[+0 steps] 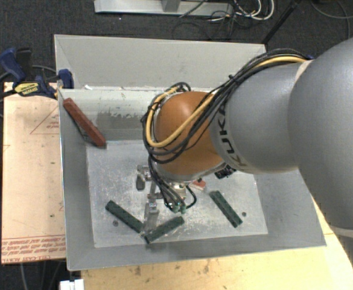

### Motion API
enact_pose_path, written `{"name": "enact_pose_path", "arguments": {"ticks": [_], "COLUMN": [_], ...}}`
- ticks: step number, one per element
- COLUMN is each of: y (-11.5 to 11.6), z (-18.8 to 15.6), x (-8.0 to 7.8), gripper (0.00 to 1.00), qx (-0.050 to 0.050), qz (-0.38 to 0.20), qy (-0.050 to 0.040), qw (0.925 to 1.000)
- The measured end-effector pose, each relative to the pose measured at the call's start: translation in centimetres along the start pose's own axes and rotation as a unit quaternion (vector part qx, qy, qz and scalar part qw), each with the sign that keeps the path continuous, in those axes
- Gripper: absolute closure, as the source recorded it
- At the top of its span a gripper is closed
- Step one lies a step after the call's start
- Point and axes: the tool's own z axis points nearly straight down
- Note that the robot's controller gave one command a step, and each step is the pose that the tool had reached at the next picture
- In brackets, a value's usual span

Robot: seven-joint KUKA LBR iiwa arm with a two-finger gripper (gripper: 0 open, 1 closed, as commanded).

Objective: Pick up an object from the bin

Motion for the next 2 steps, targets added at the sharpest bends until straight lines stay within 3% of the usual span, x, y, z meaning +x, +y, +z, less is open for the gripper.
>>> {"name": "enact_pose_path", "arguments": {"ticks": [1,2], "y": [-0.49,-0.49], "z": [6.08,5.97], "x": [2.26,2.34], "gripper": [0.00,1.00], "qx": [-0.001,-0.001], "qz": [-0.010,-0.010], "qy": [-0.0059,-0.0035], "qw": [0.9999,0.9999]}}
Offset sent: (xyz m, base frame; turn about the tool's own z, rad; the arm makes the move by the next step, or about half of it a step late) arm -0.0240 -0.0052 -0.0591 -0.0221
